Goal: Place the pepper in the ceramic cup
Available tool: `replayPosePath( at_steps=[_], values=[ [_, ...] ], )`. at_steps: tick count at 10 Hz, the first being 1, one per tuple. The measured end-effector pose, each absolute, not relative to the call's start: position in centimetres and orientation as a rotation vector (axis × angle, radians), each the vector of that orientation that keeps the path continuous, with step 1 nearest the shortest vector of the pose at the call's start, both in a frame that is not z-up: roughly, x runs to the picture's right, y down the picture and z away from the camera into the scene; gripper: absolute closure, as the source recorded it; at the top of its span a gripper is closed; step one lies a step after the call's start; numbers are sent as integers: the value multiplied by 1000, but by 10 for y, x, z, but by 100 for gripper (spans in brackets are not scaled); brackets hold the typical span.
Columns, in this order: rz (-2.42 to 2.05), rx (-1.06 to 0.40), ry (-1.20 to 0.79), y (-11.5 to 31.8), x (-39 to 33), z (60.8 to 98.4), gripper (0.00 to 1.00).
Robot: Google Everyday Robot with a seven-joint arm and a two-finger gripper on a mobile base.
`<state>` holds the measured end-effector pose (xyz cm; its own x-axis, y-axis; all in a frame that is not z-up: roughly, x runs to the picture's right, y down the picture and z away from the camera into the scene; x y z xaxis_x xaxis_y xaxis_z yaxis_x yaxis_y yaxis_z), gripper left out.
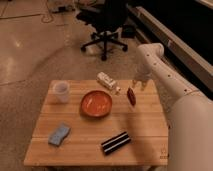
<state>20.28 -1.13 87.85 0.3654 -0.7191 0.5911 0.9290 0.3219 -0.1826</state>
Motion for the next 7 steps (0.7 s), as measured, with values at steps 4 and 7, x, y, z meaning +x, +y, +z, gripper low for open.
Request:
replayPosePath(
  at_steps=[4, 7],
  values=[
    [-1125, -551, -450, -10, 202, 886, 55],
    [-1129, -536, -462, -4, 194, 899, 55]
  ],
)
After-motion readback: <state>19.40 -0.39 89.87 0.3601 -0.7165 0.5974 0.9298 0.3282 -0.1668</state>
